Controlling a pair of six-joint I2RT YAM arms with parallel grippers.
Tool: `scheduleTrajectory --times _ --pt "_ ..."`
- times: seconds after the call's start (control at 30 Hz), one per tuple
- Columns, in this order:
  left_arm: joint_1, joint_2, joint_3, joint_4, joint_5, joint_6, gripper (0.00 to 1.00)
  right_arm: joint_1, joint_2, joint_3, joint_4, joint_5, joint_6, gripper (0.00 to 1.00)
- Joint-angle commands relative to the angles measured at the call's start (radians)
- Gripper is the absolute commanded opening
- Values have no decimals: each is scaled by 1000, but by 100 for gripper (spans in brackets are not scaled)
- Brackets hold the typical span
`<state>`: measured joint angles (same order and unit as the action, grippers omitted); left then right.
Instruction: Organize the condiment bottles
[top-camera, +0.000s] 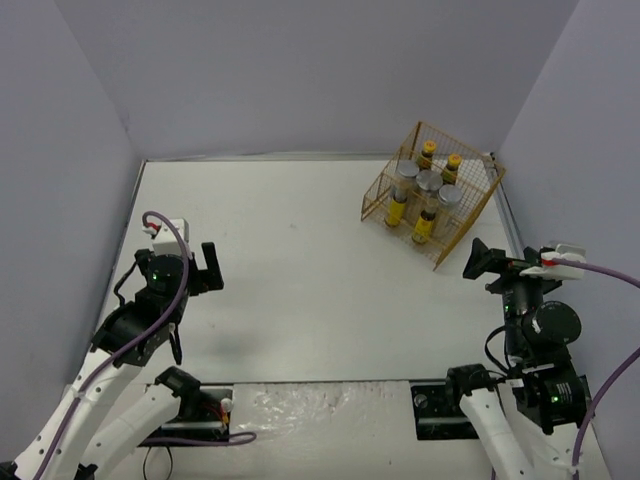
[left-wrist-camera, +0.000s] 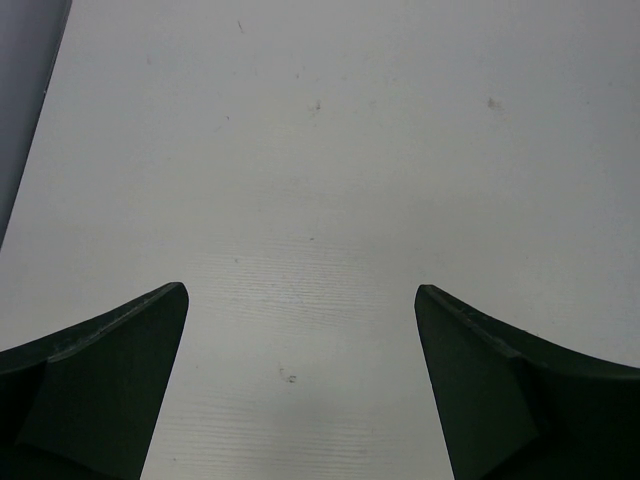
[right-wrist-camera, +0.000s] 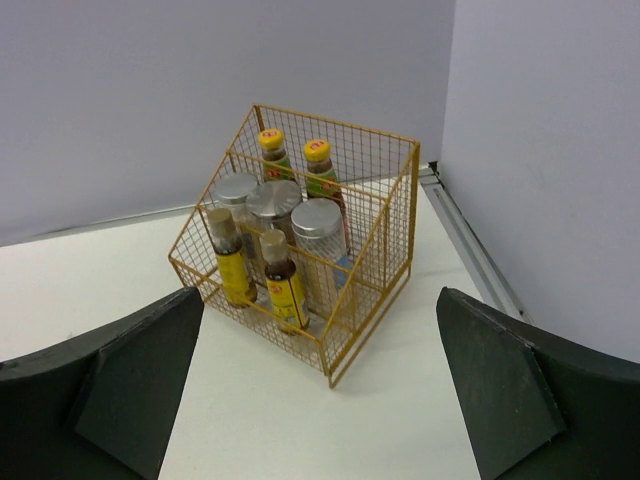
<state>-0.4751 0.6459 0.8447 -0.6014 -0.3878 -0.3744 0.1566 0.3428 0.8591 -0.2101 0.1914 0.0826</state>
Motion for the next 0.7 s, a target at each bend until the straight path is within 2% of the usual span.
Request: scheduleTrajectory --times 0.0,0.3,0.67 --pt "12 -39 -6 24 -47 17 95 -1 -89 -58 -36 73 48 100" --pt "12 -108 -63 24 -116 -2 97 -1 -111 -88 -92 93 81 100" --pt "11 -92 -77 39 -146 6 97 47 -141 -92 -101 146 104 100"
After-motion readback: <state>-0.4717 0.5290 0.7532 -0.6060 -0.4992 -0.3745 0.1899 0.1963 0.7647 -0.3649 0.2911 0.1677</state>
